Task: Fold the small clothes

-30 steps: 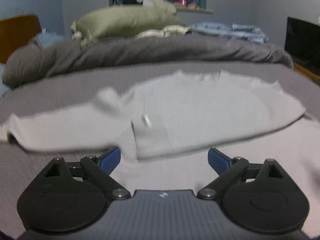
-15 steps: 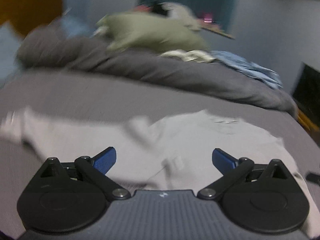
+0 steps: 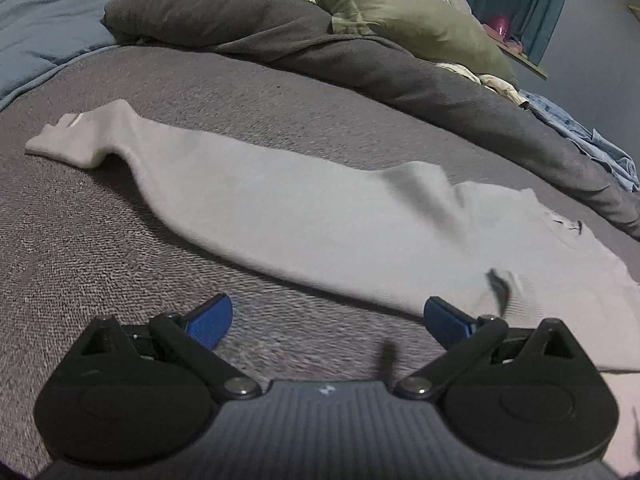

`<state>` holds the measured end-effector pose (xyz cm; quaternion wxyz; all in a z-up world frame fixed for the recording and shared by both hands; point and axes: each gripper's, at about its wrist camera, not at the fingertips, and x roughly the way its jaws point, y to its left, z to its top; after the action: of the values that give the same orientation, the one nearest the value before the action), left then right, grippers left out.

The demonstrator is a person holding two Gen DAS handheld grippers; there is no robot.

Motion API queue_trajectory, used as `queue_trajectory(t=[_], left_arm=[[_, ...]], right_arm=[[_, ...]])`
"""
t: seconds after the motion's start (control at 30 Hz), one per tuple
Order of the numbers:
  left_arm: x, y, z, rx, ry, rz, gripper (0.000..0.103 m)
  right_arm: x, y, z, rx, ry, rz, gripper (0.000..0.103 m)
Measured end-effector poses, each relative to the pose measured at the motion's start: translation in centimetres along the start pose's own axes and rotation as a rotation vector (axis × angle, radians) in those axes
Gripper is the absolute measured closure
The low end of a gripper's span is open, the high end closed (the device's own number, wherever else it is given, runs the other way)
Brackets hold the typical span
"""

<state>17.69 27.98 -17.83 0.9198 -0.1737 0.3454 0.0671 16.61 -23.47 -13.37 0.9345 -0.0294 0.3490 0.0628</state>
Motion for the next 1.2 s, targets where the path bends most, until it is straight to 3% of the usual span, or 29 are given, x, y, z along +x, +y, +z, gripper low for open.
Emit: queue_trajectory(t=[0.3,0.57,0.63,0.7,0.77,0.8,0.83,1.03,1.13,1.2], left_arm=[[4.2,2.5,0.0,-0.054,-0.060,0.008,0.000],[7.0,4.6,4.7,-0.018,-0.081,0.289,0.001],[7.4,5.2,5.6,0.000,-0.076,0.299,0.025],[8.0,5.3,6.5,0.025,-0.062,0.326,0.036],[8.3,5.5,7.2,0.050,-0.054,0.321,0.066],[8.2,5.4,7.4,0.066,-0.056,0.338,0.089],[8.0,5.4,7.6,0.076,-0.064,0.354,0.097],[5.2,4.1,8.4,0.098,-0.167,0.348,0.101],[2.9,2.1,9.0,0.135,-0.217,0.293,0.101],[1.5,-0.2,9.3,0.214,-0.243,0.258,0.101]], right_arm=[[1.4,-0.7,-1.1,0.062,0.046,0.067,0.000],[-0.7,-0.7,-1.4,0.060,0.064,0.193,0.000],[-1.2,-0.8,-1.6,0.054,0.069,0.216,0.000],[-1.3,-1.1,-1.7,0.063,0.088,0.220,0.000],[-1.2,-1.6,-1.8,0.098,0.110,0.225,0.000],[-1.1,-1.9,-1.8,0.119,0.121,0.227,0.000],[-0.9,-2.1,-1.8,0.134,0.128,0.225,0.000],[-0.7,-3.2,-1.8,0.191,0.124,0.206,0.000],[-1.0,-3.5,-1.6,0.200,0.105,0.200,0.000],[-1.2,-3.5,-1.3,0.191,0.081,0.194,0.000]])
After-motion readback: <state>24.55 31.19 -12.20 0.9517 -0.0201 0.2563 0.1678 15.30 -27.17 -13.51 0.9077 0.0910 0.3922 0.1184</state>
